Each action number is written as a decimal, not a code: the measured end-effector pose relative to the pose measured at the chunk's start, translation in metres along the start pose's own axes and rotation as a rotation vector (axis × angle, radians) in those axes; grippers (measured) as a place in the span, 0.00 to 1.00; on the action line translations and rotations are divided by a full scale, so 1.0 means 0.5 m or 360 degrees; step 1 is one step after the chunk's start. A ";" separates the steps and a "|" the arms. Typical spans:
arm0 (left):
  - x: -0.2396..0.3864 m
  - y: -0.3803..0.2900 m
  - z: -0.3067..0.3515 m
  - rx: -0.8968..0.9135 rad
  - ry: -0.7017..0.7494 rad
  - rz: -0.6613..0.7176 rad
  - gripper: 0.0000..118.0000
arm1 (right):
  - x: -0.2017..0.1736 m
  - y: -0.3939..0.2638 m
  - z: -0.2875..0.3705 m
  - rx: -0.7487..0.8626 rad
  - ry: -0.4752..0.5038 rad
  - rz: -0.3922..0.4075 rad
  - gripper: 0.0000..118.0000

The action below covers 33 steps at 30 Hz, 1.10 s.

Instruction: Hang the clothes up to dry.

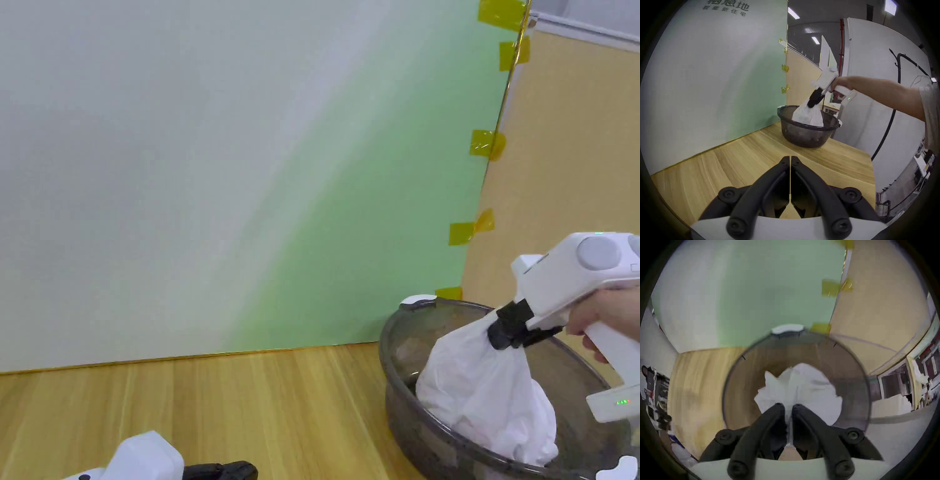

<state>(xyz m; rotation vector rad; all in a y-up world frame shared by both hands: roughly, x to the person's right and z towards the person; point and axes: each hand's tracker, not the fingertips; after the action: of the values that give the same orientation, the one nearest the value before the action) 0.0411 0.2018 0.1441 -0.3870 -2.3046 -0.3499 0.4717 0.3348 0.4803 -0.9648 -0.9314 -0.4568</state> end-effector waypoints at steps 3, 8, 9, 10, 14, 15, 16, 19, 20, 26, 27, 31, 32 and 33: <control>0.025 -0.004 0.030 0.0042 0.0031 0.0017 0.02 | -0.025 0.014 0.116 0.0161 0.0010 0.0028 0.04; 0.066 -0.016 0.093 0.0127 0.0148 0.0049 0.02 | -0.104 0.058 0.329 0.0523 0.0064 0.0077 0.04; 0.075 -0.021 0.105 0.0149 0.0173 0.0055 0.02 | -0.122 0.070 0.367 0.0609 0.0072 0.0096 0.04; 0.083 -0.025 0.119 0.0159 0.0179 0.0055 0.02 | -0.145 0.079 0.408 0.0662 0.0113 0.0125 0.04; 0.122 -0.036 0.168 0.0210 0.0296 0.0006 0.02 | -0.250 0.112 0.551 0.0951 0.0317 0.0185 0.04; 0.130 -0.039 0.180 0.0230 0.0325 0.0015 0.02 | -0.280 0.118 0.579 0.0995 0.0373 0.0208 0.04; 0.138 -0.042 0.190 0.0266 0.0376 0.0024 0.02 | -0.309 0.121 0.601 0.1061 0.0393 0.0206 0.04; 0.167 -0.058 0.224 0.0377 0.0528 0.0076 0.02 | -0.380 0.154 0.640 0.1203 0.0454 0.0254 0.04; 0.179 -0.066 0.233 0.0412 0.0589 0.0076 0.02 | -0.412 0.160 0.651 0.1203 0.0506 0.0270 0.04; 0.237 -0.124 0.272 0.0612 0.1059 0.0152 0.02 | -0.622 0.179 0.636 0.1270 0.0701 0.0374 0.04; 0.247 -0.136 0.278 0.0655 0.1166 0.0161 0.02 | -0.661 0.182 0.625 0.1258 0.0733 0.0396 0.04; 0.269 -0.168 0.308 0.0692 0.1373 0.0206 0.02 | -0.839 0.128 0.589 0.1220 0.0926 0.0458 0.04; 0.274 -0.178 0.314 0.0696 0.1437 0.0174 0.02 | -0.884 0.125 0.572 0.1189 0.0949 0.0501 0.04; 0.281 -0.187 0.322 0.0686 0.1460 0.0156 0.02 | -0.928 0.119 0.553 0.1206 0.0946 0.0493 0.04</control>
<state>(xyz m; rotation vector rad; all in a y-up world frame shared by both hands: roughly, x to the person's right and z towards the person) -0.1912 0.1979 0.1252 -0.0785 -1.3956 0.0384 0.1319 0.5733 0.1301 -0.2332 -0.3393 -0.0837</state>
